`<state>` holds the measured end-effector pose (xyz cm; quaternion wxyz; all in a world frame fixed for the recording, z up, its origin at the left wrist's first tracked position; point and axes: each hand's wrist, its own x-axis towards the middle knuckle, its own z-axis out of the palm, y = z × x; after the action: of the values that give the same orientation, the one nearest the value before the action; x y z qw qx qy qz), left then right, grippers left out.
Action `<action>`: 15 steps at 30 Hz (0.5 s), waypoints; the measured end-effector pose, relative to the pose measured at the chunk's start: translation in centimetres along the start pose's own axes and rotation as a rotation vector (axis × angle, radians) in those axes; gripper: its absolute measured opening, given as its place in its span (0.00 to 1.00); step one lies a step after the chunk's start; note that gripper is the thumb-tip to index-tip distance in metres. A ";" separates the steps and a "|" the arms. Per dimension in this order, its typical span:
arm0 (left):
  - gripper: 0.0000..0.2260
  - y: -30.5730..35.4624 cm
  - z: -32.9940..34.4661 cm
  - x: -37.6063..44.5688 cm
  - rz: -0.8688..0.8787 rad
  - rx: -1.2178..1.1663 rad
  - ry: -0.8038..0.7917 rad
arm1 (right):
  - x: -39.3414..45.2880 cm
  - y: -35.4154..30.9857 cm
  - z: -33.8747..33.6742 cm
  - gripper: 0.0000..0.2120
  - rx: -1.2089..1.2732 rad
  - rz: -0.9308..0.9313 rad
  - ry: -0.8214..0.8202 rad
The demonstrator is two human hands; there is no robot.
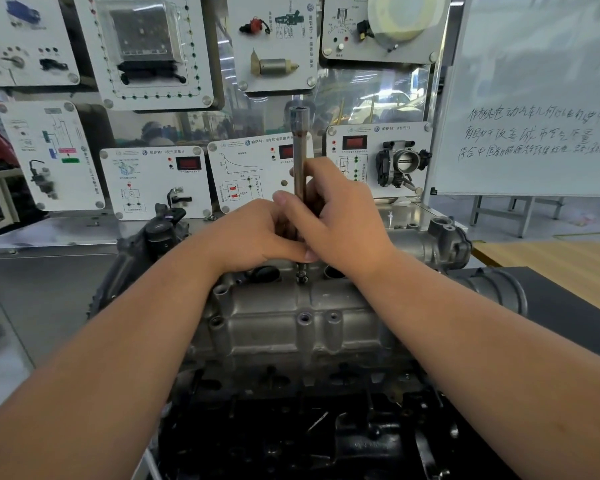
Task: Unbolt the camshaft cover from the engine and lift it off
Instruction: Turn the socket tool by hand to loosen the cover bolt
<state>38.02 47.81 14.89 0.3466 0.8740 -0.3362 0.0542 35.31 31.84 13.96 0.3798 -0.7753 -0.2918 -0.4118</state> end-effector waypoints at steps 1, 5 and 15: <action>0.15 0.0 0.0 0.0 -0.003 0.010 0.004 | 0.0 0.0 0.0 0.13 0.000 -0.008 -0.001; 0.02 -0.2 -0.1 -0.1 -0.017 -0.051 -0.043 | 0.1 0.4 0.2 0.13 0.016 0.007 -0.014; 0.06 -0.2 -0.1 -0.1 -0.010 -0.005 0.000 | 0.1 0.3 0.2 0.15 0.027 0.006 0.006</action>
<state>38.07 48.03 14.85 0.3490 0.8748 -0.3321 0.0515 35.64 31.90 13.82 0.3924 -0.7696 -0.2941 -0.4090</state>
